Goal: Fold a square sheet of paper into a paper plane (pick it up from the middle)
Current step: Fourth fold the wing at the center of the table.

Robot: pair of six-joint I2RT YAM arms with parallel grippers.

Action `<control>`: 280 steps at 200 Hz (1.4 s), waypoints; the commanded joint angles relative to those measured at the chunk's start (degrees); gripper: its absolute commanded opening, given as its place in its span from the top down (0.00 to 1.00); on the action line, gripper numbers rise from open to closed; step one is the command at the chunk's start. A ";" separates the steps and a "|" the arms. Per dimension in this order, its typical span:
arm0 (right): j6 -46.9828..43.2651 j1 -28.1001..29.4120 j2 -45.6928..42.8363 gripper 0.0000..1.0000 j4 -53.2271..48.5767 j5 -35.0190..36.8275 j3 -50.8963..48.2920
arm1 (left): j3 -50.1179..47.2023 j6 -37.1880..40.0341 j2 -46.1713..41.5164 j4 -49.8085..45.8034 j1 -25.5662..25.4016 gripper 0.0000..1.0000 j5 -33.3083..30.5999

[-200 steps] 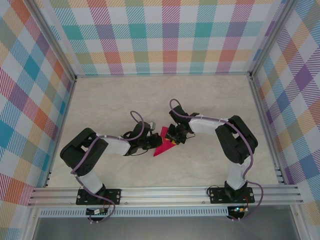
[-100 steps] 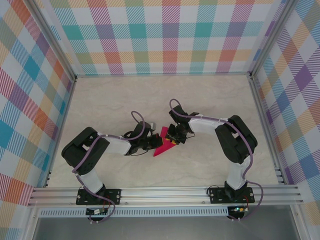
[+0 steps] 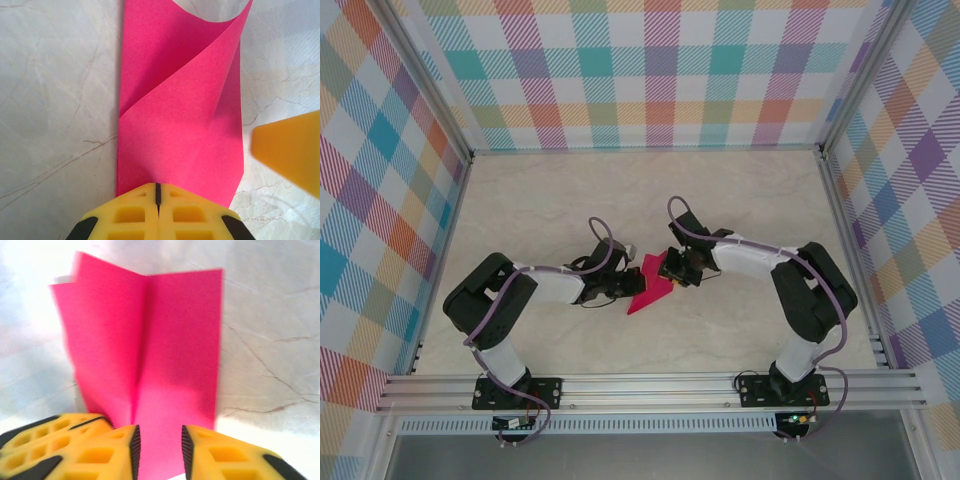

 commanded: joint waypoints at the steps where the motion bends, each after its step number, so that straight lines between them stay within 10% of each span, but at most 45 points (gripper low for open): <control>1: -3.64 -0.05 -0.40 0.77 5.91 -4.58 -1.12 | 0.75 2.26 1.62 -6.77 0.74 1.00 1.00; 167: -6.02 -2.00 8.64 0.94 8.14 -4.09 -0.85 | 2.52 3.36 3.02 -12.76 0.69 1.00 -0.12; 280: -9.70 -6.36 -2.95 0.94 15.72 -5.26 -4.50 | 3.15 4.34 4.37 -14.37 0.69 1.00 0.16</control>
